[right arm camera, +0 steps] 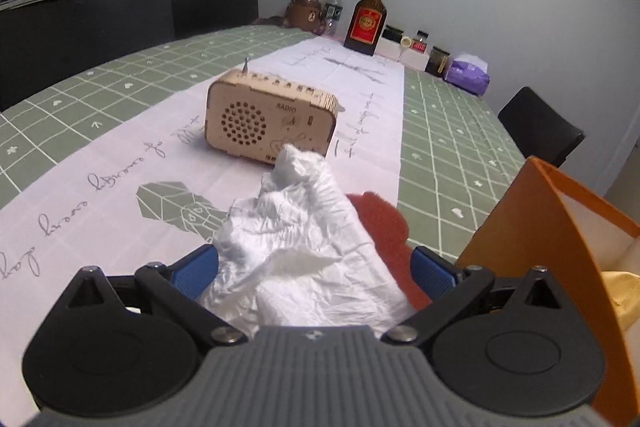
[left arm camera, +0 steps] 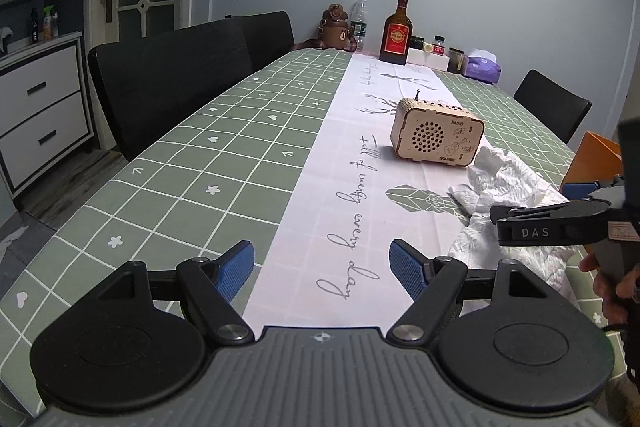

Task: Organize soft objects
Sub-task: 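Move the right gripper back to the white plastic bag and grasp it, then lift the white bag with the right gripper while the left grasps the red sponge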

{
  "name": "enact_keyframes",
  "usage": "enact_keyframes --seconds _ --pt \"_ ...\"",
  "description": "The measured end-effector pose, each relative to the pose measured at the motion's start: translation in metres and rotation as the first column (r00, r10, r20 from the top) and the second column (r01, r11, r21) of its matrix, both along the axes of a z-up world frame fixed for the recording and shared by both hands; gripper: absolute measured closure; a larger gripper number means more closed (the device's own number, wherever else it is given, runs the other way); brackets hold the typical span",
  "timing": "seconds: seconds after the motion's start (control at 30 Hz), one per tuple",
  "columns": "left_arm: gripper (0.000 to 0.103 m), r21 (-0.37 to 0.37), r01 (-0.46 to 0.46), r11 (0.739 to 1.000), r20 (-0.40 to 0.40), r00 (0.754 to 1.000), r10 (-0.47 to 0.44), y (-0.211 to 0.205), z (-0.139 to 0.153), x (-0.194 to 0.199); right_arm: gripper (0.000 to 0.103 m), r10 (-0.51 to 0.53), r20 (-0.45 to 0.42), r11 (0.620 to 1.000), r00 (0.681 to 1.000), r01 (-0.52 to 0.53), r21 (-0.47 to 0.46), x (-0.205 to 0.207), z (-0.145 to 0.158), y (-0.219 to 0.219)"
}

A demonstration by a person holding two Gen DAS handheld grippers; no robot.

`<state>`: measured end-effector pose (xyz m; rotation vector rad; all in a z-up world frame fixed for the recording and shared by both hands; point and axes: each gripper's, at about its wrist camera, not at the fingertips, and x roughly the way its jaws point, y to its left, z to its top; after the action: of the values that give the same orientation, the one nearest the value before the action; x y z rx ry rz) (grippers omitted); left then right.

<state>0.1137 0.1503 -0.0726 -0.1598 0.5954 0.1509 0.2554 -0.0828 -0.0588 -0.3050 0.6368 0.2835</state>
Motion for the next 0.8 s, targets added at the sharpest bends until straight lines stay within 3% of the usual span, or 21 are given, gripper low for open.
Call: enact_keyframes --seconds 0.07,0.17,0.27,0.4,0.6,0.8 --pt "0.013 0.003 -0.002 1.000 -0.001 1.000 0.002 0.003 -0.001 -0.001 0.007 -0.004 -0.001 1.000 1.000 0.004 0.013 0.000 -0.003 -0.002" --pt "0.013 -0.008 -0.022 1.000 -0.010 1.000 0.022 0.009 -0.003 0.001 0.026 0.010 -0.002 0.999 1.000 -0.010 0.039 -0.007 -0.002 -0.004" --pt "0.013 -0.028 -0.036 0.999 -0.015 0.999 0.035 0.014 -0.002 0.001 0.056 -0.026 0.024 0.998 0.999 0.024 0.059 -0.016 -0.001 -0.007" --pt "0.013 -0.048 -0.036 0.998 0.002 0.999 0.036 0.014 0.001 -0.005 0.079 0.008 0.019 0.997 1.000 -0.009 0.076 -0.032 0.006 -0.010" --pt "0.013 -0.035 -0.024 0.999 0.014 1.000 0.025 0.011 0.006 -0.014 0.080 0.107 -0.069 0.984 0.992 -0.095 0.152 -0.064 0.024 -0.019" --pt "0.013 -0.042 -0.033 0.999 0.018 0.999 0.034 0.011 0.009 -0.024 0.079 0.229 -0.176 0.971 0.957 -0.210 0.118 -0.089 0.013 -0.016"
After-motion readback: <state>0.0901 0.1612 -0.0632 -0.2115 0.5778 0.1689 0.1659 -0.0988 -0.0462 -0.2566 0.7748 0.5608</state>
